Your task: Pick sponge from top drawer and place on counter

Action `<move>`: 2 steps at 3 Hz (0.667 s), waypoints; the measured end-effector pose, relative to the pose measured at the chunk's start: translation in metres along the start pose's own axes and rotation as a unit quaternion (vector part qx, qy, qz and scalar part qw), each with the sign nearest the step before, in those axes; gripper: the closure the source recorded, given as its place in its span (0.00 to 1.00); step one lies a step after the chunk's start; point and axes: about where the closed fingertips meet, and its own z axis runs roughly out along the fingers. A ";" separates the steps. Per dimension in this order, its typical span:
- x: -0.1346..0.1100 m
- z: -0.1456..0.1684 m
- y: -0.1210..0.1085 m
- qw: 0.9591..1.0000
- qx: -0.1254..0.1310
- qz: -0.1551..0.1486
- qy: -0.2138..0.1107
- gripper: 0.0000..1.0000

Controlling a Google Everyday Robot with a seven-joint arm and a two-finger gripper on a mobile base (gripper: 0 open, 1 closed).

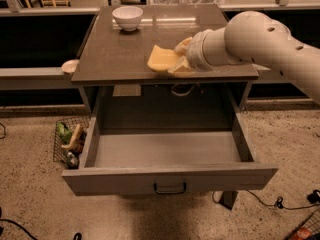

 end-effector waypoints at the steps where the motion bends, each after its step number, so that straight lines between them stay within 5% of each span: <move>1: 0.008 0.022 -0.041 0.998 0.023 0.029 -0.053 1.00; 2: 0.008 0.043 -0.071 0.994 0.027 0.041 -0.093 1.00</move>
Offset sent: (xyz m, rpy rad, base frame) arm 0.1252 -0.0088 0.0250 0.2930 -0.0858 0.0621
